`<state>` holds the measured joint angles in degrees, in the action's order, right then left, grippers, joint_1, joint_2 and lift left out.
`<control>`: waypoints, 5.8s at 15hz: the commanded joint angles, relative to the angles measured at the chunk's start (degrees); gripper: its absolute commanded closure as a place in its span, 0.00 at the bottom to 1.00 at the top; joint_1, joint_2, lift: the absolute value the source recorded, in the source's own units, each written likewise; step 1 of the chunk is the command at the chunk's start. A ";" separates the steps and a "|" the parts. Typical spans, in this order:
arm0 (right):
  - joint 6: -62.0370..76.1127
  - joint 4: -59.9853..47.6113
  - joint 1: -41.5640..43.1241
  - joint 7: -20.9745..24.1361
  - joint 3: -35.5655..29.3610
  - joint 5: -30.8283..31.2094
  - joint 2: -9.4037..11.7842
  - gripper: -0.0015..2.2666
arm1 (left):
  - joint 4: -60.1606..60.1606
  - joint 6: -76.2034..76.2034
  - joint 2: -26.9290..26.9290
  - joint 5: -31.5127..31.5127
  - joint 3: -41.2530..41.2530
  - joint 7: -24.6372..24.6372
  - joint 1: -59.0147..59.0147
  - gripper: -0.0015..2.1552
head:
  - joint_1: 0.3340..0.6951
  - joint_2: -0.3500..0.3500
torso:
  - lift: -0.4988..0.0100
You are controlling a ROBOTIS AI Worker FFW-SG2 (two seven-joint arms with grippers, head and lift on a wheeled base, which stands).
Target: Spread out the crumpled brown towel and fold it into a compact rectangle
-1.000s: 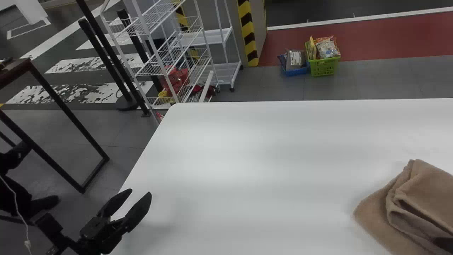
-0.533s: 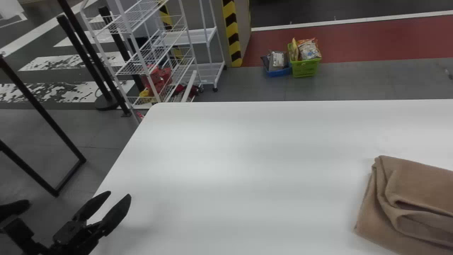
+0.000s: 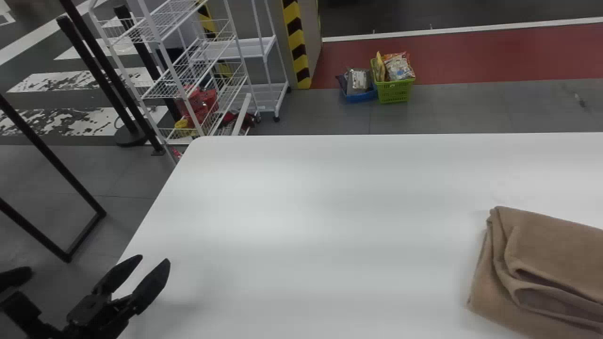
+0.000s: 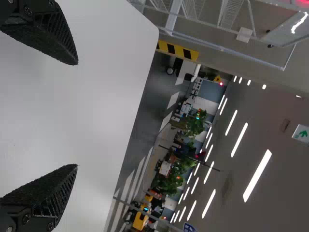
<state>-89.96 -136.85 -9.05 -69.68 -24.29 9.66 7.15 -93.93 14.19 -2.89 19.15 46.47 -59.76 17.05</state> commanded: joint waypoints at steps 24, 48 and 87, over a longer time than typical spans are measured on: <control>-0.12 14.94 1.31 -3.45 13.48 19.35 4.01 0.88 | 0.06 0.01 -0.19 0.27 0.02 -0.53 0.00 0.02 | 1.00 0.95 | 0.73; -0.12 20.04 5.27 -5.47 11.81 20.49 4.72 0.88 | 0.32 0.01 -0.19 0.27 0.02 -0.36 0.00 0.02 | 1.00 0.92 | 0.73; 62.75 21.45 2.28 -8.65 24.73 47.82 17.28 0.46 | -0.64 -0.52 1.83 0.54 0.99 -1.06 1.41 0.02 | 1.00 0.78 | 0.73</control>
<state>-27.14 -115.35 -6.58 -77.87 0.49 57.49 24.57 -94.57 13.67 -1.05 19.72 47.66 -60.82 18.45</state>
